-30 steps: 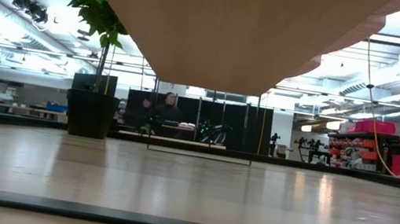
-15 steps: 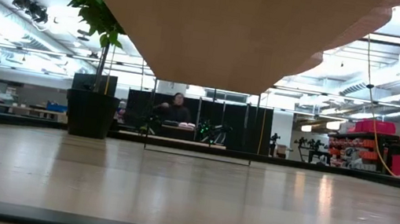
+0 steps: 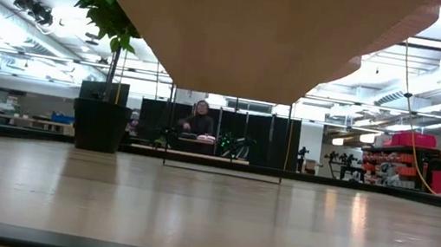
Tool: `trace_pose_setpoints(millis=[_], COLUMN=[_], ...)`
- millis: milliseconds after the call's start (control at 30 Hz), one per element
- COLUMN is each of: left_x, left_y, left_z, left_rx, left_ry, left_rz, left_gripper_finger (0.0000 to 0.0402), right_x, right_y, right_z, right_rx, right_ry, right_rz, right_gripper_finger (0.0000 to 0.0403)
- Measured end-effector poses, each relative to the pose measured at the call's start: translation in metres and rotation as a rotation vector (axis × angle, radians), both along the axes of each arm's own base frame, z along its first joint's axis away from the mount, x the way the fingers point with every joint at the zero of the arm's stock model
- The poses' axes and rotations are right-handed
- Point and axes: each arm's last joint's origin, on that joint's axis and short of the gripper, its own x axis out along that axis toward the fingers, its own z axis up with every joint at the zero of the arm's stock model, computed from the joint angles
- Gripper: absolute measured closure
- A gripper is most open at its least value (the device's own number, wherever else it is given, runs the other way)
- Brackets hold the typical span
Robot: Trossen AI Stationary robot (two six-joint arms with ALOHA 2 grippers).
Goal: Pick and place slides into the shelf
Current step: Put the pink slipper on the shelf
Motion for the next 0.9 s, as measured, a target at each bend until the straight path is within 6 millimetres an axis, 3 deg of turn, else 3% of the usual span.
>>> trace_pose_setpoints(millis=[367,600,900], left_x=[-0.0004,-0.0005,-0.0005], left_y=[0.0002,0.0004,0.0005], left_z=[-0.0012,-0.0012,-0.0011], left_rx=[0.000,0.004,0.008], left_ry=[0.011,0.010,0.011], left_rz=[0.003,0.010,0.011], left_gripper_finger=[0.0279,0.0285,0.0283], right_x=[-0.0004,-0.0011,-0.0053], right_y=[-0.0020,-0.0004,-0.0010], right_z=[0.0010,0.0009,-0.0014], right_rx=[-0.097,-0.043,0.044], right_ry=[0.016,0.010,0.034], right_rz=[0.015,0.057,0.087], right_gripper_finger=[0.0335,0.0300,0.0305])
